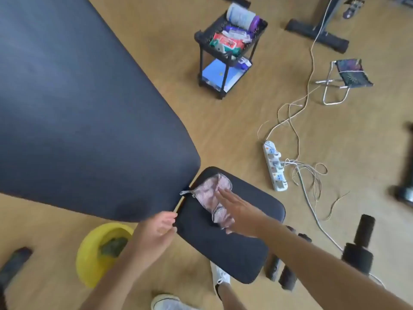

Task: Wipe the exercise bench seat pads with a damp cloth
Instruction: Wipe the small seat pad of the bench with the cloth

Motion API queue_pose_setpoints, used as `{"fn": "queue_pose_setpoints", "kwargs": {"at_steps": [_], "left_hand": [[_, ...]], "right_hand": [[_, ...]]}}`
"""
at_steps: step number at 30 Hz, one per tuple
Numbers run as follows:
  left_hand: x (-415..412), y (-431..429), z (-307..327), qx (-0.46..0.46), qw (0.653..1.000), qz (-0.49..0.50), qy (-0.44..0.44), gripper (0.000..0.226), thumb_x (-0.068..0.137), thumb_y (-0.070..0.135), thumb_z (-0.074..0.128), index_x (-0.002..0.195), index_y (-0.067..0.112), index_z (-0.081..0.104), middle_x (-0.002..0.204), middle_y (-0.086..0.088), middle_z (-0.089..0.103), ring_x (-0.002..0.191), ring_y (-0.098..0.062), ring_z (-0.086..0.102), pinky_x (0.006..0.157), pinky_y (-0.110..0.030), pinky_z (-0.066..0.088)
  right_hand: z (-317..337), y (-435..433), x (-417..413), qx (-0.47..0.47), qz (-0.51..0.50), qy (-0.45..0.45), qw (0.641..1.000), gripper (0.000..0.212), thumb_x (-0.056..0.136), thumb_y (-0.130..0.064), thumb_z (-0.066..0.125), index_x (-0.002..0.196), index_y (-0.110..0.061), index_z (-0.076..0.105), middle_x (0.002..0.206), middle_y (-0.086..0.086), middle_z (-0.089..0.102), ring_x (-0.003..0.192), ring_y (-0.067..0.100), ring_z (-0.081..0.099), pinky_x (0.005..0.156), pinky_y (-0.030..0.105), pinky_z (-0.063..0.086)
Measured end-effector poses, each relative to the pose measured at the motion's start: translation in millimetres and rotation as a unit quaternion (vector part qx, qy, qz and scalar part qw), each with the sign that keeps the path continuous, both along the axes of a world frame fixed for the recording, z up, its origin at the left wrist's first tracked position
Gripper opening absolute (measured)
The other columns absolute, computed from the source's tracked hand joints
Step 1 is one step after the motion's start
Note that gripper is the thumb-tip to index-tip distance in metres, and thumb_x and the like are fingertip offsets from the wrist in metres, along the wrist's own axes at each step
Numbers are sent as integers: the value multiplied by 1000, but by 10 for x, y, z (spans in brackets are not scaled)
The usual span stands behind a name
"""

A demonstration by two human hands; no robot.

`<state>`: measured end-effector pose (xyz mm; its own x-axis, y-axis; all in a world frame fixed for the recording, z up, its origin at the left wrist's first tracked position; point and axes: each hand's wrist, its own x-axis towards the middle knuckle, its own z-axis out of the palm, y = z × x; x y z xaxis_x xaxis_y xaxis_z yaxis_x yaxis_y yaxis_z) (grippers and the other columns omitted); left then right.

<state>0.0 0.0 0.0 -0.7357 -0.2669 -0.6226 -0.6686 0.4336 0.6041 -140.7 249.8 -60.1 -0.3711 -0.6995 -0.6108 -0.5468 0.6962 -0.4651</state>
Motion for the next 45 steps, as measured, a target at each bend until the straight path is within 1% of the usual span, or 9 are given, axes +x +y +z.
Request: {"fn": "queue_pose_setpoints", "kwargs": {"at_steps": [4, 9, 15, 23, 29, 36, 39, 42, 45], "left_hand": [[-91, 120, -774, -60, 997, -21, -40, 40, 91, 23, 58, 130, 20, 67, 120, 1, 75, 109, -13, 70, 97, -36, 54], [30, 340, -1297, -167, 982, -64, -64, 59, 97, 28, 53, 153, 14, 43, 150, -6, 55, 136, -23, 53, 108, -37, 45], [127, 355, -1452, -143, 989, -31, -5, 60, 95, 18, 65, 151, 11, 48, 139, -14, 65, 124, -29, 65, 99, -37, 54], [151, 186, -1507, -71, 997, 32, -20, 58, 93, -6, 56, 144, 21, 58, 119, -9, 75, 109, -25, 71, 93, -21, 48], [101, -36, -1642, -1, 998, 37, -46, 61, 91, -16, 44, 140, 15, 61, 128, -10, 71, 120, -18, 65, 102, -21, 43], [148, -97, -1728, 77, 994, 50, -53, 68, 87, -24, 36, 142, 10, 55, 130, 2, 62, 128, -11, 56, 91, -5, 48], [180, -154, -1823, 89, 994, 46, -39, 67, 85, -25, 38, 132, 16, 62, 120, 13, 68, 131, -22, 59, 109, -39, 48], [158, -160, -1770, 79, 995, 34, -41, 61, 89, -21, 41, 135, 13, 61, 125, 5, 67, 130, -20, 59, 111, -43, 47], [148, -165, -1720, 86, 995, 35, -37, 67, 87, -20, 35, 142, 12, 55, 143, -7, 61, 138, -20, 54, 112, -45, 46]], "right_hand": [[-744, -56, -415, -35, 111, 151, 982, 100, 90, -46, 68, 165, -18, 9, 172, 0, 0, 159, 21, -7, 131, 39, 3], [-1318, 111, -277, -186, 73, 235, 951, 59, 97, -39, 60, 146, -8, 56, 157, 6, 49, 150, 29, 37, 123, 47, 29], [-1321, 429, 451, -196, 273, 210, 918, 50, 106, -25, 45, 154, -10, 45, 163, 3, 40, 152, 20, 34, 128, 33, 20], [-1532, -322, 871, -167, -249, 322, 898, 37, 107, -5, 47, 143, 2, 56, 153, 15, 52, 153, 27, 31, 125, 45, 27], [-1447, 116, 960, -209, 145, 250, 934, 47, 102, -11, 55, 149, -4, 52, 159, 9, 45, 151, 23, 37, 118, 41, 42], [-1509, -500, 673, -83, -423, 308, 848, 59, 95, 3, 69, 150, 0, 47, 161, 13, 40, 153, 28, 32, 124, 46, 31], [-1525, -601, 1139, -181, -234, 257, 920, 52, 99, 0, 65, 148, 1, 50, 159, 14, 44, 152, 28, 35, 122, 49, 35], [-1265, 296, 1005, -157, 67, 215, 962, 59, 97, -11, 69, 152, -6, 47, 163, 5, 38, 151, 22, 37, 120, 44, 37], [-1113, 796, 527, -138, -102, 226, 959, 50, 102, -13, 52, 151, -6, 47, 165, 2, 33, 152, 25, 35, 119, 50, 37]]}}
